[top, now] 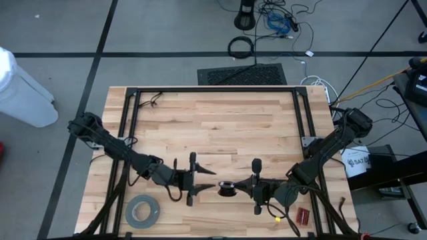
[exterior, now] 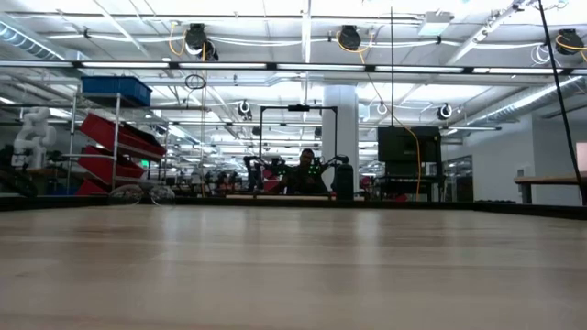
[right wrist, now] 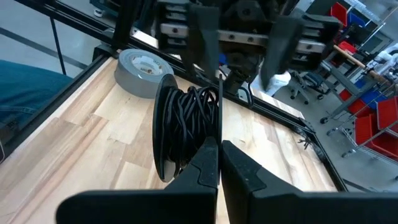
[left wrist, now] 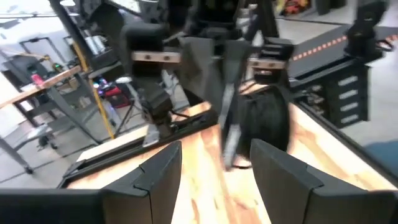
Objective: Coil cords
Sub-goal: Uncoil the black wire from the spool
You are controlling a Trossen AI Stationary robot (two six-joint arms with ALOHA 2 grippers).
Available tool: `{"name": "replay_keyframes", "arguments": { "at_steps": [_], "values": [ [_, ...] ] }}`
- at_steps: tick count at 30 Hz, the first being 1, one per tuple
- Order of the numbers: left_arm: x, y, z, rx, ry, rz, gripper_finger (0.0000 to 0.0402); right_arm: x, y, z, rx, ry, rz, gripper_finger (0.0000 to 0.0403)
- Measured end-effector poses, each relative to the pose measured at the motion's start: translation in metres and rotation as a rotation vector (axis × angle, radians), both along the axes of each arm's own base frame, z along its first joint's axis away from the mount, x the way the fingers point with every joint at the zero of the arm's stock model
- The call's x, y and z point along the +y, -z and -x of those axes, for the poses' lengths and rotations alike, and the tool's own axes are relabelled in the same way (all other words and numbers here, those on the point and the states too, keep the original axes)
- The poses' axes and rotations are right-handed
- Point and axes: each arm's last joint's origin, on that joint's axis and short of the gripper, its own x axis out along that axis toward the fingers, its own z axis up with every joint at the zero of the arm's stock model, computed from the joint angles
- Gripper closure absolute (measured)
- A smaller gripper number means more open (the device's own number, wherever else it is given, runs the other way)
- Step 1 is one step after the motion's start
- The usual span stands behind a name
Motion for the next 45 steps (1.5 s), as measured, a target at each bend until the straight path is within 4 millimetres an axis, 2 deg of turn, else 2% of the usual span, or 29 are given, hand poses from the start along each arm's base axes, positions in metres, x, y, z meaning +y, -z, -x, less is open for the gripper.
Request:
{"name": "replay_keyframes", "arguments": {
  "at_steps": [4, 15, 23, 31, 45],
  "values": [
    [0.006, 0.002, -0.003, 0.022, -0.015, -0.01, 0.0203, 0.0, 0.0, 0.0, 0.0, 0.001, 0.001, 0.0403],
    [0.003, 0.015, -0.01, 0.026, -0.016, -0.017, 0.0203, -0.001, 0.0, -0.001, 0.003, 0.004, 0.003, 0.0403],
    [-0.002, 0.011, -0.007, 0.016, -0.005, -0.024, 0.0203, -0.001, 0.0, -0.001, 0.001, 0.004, 0.001, 0.0403],
    [-0.014, 0.007, 0.002, 0.002, 0.041, -0.028, 0.0203, -0.002, 0.0, -0.001, -0.001, 0.011, 0.001, 0.0403],
    [-0.005, 0.007, -0.005, -0.025, -0.001, 0.012, 0.0203, -0.004, 0.0, -0.003, 0.0, 0.017, 0.0, 0.0403]
  ]
}}
